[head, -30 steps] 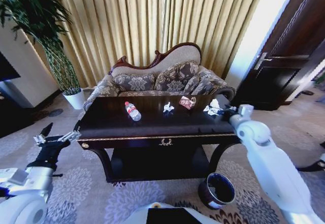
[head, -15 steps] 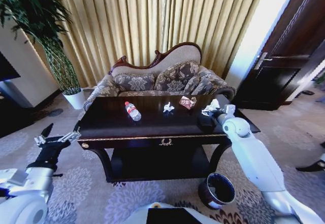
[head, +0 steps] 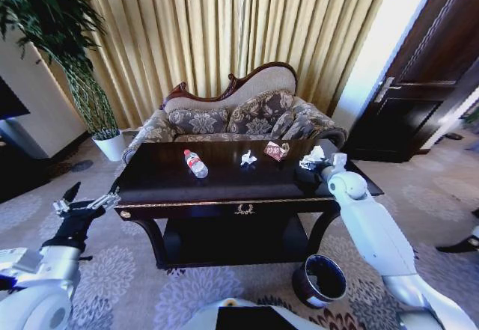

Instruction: Move to the front of the table and place the trash on the table into the trash bin.

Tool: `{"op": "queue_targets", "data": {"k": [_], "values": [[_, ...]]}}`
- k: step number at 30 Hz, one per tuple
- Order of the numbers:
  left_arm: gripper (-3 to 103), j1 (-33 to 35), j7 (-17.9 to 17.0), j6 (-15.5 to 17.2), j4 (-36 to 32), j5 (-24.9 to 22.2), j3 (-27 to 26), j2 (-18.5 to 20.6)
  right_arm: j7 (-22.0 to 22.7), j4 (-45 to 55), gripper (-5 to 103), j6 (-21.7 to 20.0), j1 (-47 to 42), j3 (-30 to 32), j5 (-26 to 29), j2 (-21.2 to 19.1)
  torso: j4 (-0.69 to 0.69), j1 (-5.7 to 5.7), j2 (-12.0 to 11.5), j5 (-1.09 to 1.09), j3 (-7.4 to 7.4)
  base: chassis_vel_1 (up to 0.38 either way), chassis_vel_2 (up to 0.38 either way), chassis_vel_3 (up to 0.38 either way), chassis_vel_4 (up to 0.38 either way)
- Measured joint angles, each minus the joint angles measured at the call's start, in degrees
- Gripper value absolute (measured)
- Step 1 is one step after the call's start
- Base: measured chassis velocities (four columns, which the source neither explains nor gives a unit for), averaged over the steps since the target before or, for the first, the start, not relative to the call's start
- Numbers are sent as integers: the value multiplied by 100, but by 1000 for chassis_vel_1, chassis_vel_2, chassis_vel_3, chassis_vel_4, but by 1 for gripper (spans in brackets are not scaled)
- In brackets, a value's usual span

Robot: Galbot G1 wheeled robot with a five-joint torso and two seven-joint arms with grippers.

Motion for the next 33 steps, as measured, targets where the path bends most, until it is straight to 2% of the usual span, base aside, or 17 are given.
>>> {"op": "queue_targets", "data": {"k": [29, 31, 33], "values": [[100, -19, 6, -25, 3, -69, -60, 23, -23, -568, 100, 59, 83, -101, -284, 106, 0, 0, 0, 2, 0, 0, 0, 0, 0], [100, -16, 6, -25, 2, -70, -64, 23, -23, -564, 102, 69, 83, -101, -284, 110, 0, 0, 0, 2, 0, 0, 0, 0, 0], [100, -10, 6, -27, 2, -71, -67, 21, -23, -548, 93, 127, 84, -101, -282, 112, 0, -1, 0, 2, 0, 0, 0, 0, 0]]}}
